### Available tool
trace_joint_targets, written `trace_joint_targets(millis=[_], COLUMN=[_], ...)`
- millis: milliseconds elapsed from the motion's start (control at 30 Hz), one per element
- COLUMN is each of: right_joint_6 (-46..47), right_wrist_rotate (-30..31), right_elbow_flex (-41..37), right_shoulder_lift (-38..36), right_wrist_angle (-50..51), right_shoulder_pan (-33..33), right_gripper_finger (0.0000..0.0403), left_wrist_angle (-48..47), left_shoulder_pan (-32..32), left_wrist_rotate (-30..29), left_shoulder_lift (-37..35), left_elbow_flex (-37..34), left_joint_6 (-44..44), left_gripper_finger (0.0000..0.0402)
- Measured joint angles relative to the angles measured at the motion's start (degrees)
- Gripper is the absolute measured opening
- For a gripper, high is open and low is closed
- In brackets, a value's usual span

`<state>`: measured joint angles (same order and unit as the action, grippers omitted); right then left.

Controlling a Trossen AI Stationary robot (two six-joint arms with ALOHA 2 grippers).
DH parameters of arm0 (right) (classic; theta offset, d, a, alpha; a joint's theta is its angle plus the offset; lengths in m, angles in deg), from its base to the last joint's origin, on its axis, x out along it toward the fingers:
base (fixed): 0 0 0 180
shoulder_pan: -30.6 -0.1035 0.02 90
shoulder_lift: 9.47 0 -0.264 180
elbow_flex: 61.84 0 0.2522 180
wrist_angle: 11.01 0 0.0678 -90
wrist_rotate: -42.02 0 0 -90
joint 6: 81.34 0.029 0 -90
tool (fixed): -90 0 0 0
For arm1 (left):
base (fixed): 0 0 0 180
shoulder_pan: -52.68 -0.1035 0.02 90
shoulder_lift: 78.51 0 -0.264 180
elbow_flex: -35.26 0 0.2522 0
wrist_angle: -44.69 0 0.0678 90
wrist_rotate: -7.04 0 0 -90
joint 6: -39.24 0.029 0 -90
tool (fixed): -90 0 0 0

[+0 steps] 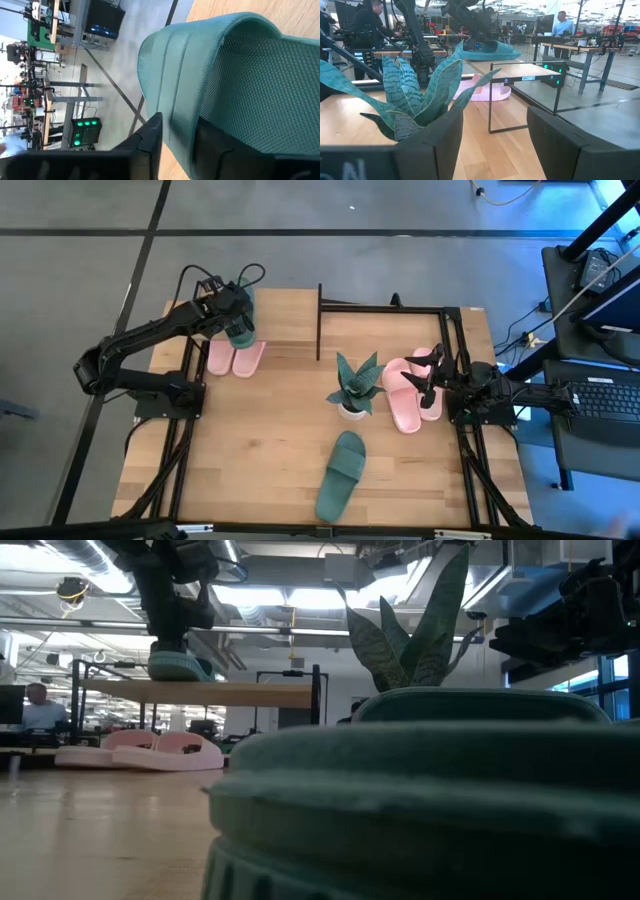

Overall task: Pick and place slides into the shelf
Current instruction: Put the green slipper on the shelf

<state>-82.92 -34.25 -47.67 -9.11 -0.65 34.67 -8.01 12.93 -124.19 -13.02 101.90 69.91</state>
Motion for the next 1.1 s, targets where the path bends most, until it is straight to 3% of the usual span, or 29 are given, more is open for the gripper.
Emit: trace_joint_targets(millis=[200, 367, 767, 967, 1100], right_joint_6=[0.0, 0.02, 0.04, 0.04, 0.04], right_wrist_rotate=[0.0, 0.0, 0.07, 0.02, 0.0], right_elbow_flex=[0.0, 0.0, 0.0, 0.0, 0.0], right_shoulder_lift=[0.0, 0.01, 0.01, 0.0, 0.0], right_wrist_angle=[0.01, 0.0, 0.02, 0.0, 0.01], right_shoulder_pan=[0.0, 0.0, 0.01, -0.01, 0.0], right_gripper_finger=[0.0221, 0.0221, 0.0221, 0.0221, 0.0221], left_wrist_angle=[0.02, -0.03, -4.19, -8.37, -10.9], left_shoulder_pan=[0.0, 0.0, 0.0, 0.0, 0.0], left_wrist_rotate=[-3.89, -5.71, 4.13, 5.54, 11.43], left_shoulder_lift=[0.0, -0.27, -1.16, -1.16, -1.16], left_elbow_flex=[0.0, -0.01, 4.63, 5.44, 5.44], left_joint_6=[1.44, 1.49, -1.42, -3.98, -6.47], left_gripper_finger=[0.0135, 0.0149, 0.015, 0.015, 0.015])
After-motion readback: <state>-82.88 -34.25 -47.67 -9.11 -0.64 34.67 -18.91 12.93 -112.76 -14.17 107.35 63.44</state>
